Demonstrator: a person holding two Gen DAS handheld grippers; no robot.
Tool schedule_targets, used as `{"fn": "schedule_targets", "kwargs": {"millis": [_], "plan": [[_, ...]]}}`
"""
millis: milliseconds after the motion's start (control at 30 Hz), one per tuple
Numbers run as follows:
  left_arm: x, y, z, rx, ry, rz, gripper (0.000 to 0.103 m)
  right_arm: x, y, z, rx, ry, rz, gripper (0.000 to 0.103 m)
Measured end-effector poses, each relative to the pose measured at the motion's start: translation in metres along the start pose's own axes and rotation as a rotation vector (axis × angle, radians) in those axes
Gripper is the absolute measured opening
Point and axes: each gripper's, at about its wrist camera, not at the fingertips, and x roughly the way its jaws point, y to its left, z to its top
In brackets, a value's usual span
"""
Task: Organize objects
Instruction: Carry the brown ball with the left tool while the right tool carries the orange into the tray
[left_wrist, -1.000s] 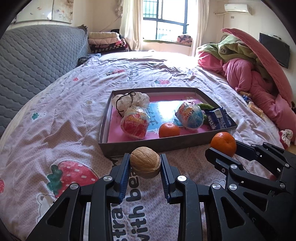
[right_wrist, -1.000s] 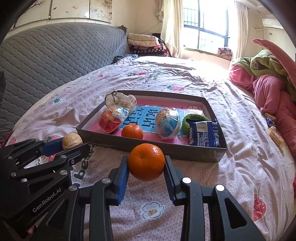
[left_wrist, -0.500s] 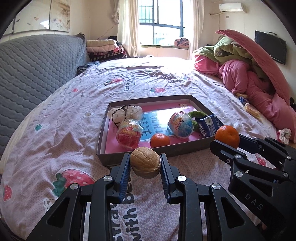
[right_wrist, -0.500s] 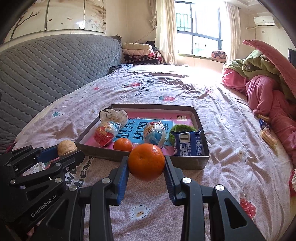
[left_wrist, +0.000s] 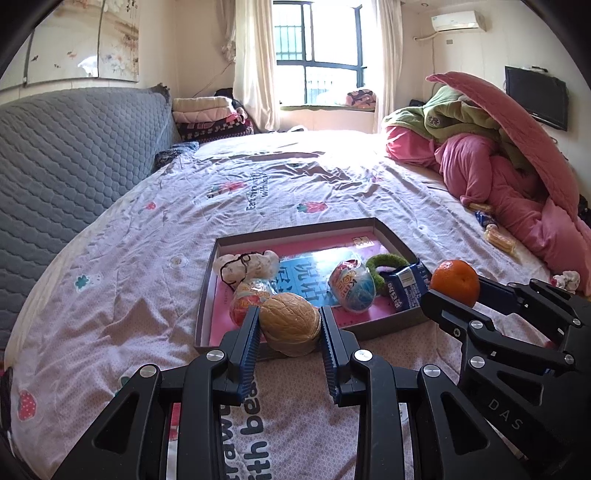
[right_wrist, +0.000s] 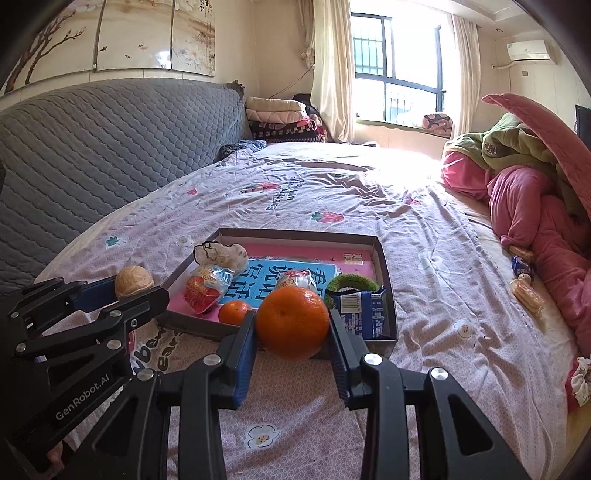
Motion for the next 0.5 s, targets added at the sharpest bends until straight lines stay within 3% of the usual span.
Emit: {"fn": "schedule_targets", "kwargs": {"millis": [500], "plan": [[0.012, 0.029, 0.054, -0.039, -0.047, 0.033, 0.031, -0.003, -0.019, 0.037, -0.048, -0.051, -0.022, 0.037]]}}
